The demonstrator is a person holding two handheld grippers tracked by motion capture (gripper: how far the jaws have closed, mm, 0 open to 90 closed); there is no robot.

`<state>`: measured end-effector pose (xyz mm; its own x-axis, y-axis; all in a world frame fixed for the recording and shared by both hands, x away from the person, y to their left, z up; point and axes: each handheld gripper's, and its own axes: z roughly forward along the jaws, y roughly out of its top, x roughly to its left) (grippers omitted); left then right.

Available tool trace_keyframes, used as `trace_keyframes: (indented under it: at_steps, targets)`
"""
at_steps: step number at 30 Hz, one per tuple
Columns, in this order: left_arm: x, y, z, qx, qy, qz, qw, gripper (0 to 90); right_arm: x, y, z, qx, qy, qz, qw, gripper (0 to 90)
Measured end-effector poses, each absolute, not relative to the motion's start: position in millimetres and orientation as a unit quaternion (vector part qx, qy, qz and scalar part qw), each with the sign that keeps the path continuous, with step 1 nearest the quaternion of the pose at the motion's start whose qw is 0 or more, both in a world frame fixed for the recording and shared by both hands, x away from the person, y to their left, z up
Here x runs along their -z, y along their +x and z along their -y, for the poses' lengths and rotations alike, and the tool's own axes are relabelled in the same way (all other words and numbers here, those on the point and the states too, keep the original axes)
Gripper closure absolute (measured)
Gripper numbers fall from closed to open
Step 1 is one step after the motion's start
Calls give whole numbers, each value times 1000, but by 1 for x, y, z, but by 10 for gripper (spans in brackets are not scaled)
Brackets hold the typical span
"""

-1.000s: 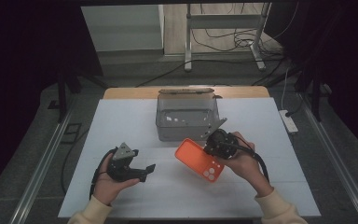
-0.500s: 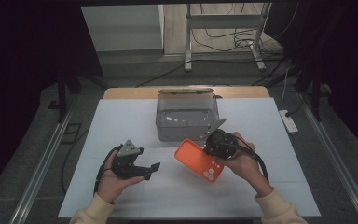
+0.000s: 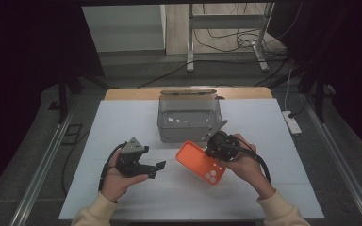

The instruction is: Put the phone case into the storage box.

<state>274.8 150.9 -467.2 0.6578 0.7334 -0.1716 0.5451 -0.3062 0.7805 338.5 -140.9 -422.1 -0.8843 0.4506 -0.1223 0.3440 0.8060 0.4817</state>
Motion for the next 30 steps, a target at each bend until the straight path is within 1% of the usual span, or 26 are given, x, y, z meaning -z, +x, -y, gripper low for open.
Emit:
trace_keyframes:
  at_steps: [30]
  targets:
    - [459, 290, -131, -89, 811, -385, 432, 129, 424, 336, 136, -230, 201, -945, 117, 890]
